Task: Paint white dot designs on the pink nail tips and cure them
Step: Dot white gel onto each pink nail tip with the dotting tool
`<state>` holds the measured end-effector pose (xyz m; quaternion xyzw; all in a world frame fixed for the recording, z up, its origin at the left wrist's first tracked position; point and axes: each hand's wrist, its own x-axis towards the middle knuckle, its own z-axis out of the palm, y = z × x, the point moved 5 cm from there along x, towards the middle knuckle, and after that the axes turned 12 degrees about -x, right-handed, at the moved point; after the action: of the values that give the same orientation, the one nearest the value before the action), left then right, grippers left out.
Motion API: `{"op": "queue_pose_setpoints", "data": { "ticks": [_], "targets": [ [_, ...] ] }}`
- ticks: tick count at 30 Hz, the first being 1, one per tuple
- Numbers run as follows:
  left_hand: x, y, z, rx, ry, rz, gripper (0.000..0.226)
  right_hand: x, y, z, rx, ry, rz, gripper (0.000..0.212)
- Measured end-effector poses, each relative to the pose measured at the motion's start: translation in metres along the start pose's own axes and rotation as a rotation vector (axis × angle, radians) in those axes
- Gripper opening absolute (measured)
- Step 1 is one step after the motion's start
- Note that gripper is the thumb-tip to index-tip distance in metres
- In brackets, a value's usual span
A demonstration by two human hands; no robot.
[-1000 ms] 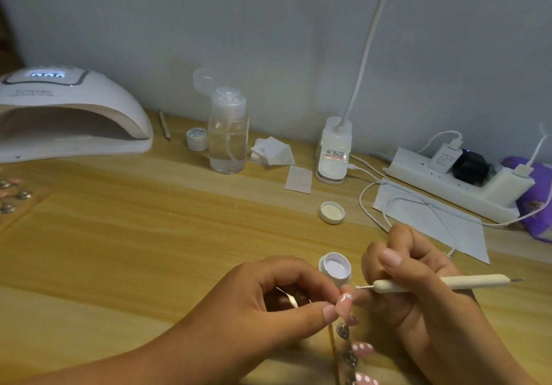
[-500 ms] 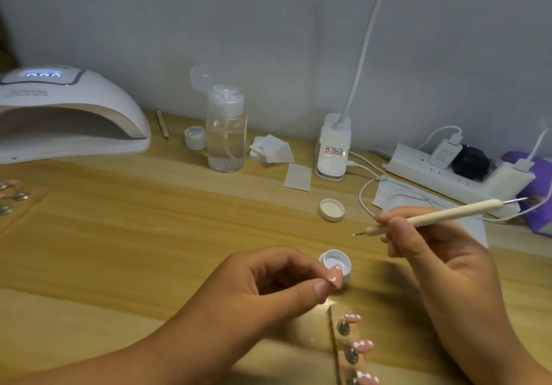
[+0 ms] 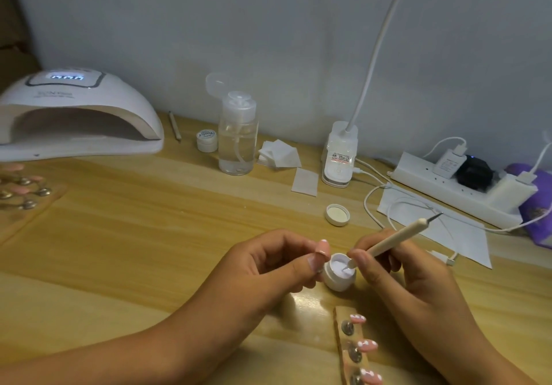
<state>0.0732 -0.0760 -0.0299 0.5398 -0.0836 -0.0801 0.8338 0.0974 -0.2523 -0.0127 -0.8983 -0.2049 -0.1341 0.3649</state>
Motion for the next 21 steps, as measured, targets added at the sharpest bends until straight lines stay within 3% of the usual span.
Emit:
{"op": "queue_pose_setpoints", "data": {
  "ticks": [4,8,11,14,21],
  "targets": [
    [0.000,-0.001,0.003,0.003,-0.048,-0.007,0.012,-0.001,0.002,-0.001,0.091,0.008,0.054,0.018],
    [-0.001,-0.004,0.005,0.009,-0.083,-0.016,0.011,0.001,0.005,-0.010,0.367,0.114,0.149,0.020],
    [-0.001,-0.005,0.005,0.038,-0.116,-0.041,0.015,0.000,0.013,-0.013,0.610,0.130,0.228,0.041],
    [-0.001,-0.005,0.006,0.066,-0.153,-0.042,0.012,-0.003,0.015,-0.008,0.799,0.086,0.280,0.024],
    [-0.005,-0.010,0.009,0.163,-0.199,-0.062,0.010,-0.008,-0.002,0.001,0.929,-0.029,0.264,0.021]
  ]
}}
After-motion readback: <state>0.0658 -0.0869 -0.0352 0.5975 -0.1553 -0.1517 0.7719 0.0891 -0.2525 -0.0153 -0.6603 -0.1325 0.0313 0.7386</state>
